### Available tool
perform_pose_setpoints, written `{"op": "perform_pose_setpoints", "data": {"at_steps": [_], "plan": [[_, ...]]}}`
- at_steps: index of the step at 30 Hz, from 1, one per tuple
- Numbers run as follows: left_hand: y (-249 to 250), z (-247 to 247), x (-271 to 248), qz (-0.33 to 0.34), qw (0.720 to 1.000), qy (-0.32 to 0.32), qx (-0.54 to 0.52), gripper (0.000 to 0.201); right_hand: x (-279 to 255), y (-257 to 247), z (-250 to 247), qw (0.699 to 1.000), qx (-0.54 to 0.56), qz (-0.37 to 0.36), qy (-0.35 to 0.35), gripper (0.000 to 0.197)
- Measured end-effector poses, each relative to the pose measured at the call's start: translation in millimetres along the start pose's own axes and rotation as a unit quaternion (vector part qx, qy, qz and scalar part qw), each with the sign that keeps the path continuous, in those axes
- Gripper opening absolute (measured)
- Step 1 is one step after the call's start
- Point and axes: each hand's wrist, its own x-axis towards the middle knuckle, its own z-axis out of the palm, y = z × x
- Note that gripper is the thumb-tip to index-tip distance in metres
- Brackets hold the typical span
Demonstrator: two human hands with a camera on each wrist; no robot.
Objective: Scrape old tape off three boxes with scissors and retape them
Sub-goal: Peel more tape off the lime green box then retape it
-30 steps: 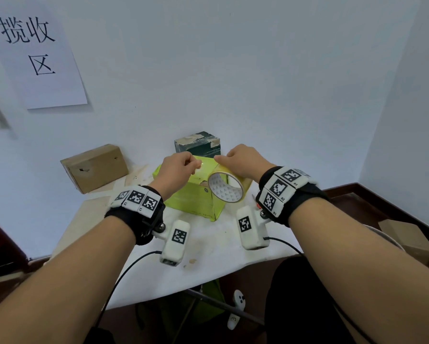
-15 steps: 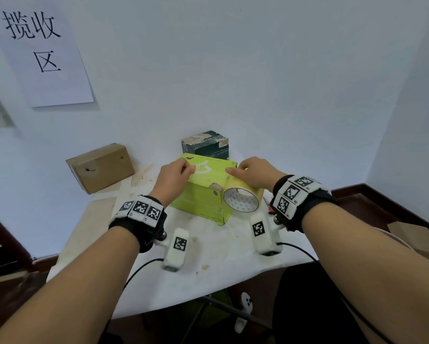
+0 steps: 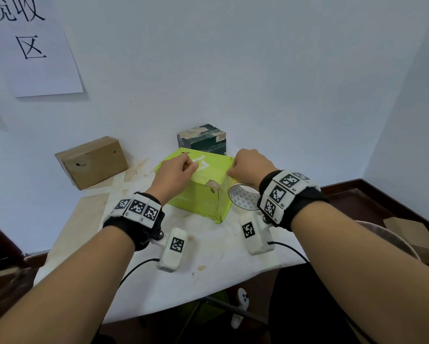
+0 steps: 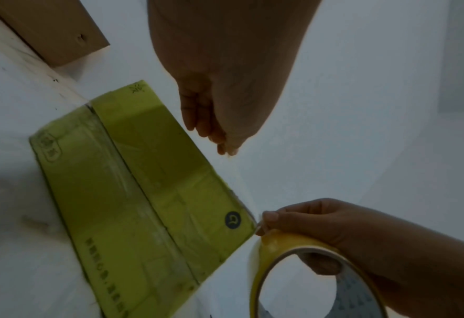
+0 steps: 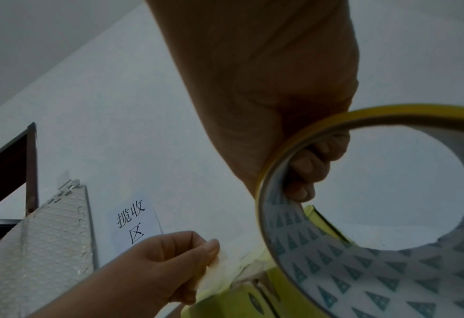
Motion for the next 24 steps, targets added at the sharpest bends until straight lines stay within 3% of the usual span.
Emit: {"op": "perform_pose_setpoints", "data": {"at_steps": [4, 7, 10, 12, 15, 24], "plan": [[-4.0, -1.7, 3.4, 0.023, 0.999, 0.002, 0.023, 0.023, 1.8, -5.4, 0.8, 1.0, -0.009, -0.006, 0.006, 0.015], [-5.7, 0.5, 3.7, 0.038, 0.999, 0.003, 0.036, 0.023, 2.5, -7.7, 0.5, 1.0, -0.019, -0.006, 0.008, 0.022], [-7.7, 2.9, 4.4, 0.046, 0.997, 0.004, 0.053, 0.022, 4.0, -9.5, -1.2, 1.0, -0.024, -0.001, 0.006, 0.014], [-9.3, 3.2, 6.0, 0.05, 0.997, 0.005, 0.056, 0.022, 5.0, -10.5, -1.1, 1.0, -0.022, 0.007, 0.004, 0.026], [-10.6, 3.8, 8.0, 0.053, 0.997, 0.004, 0.062, 0.022, 4.9, -12.3, -0.9, 1.0, -0.021, 0.008, 0.006, 0.03], [-14.4, 6.5, 7.5, 0.059, 0.996, -0.003, 0.07, 0.021, 1.1, -11.9, -1.6, 0.999, -0.038, -0.012, 0.013, 0.013]]}}
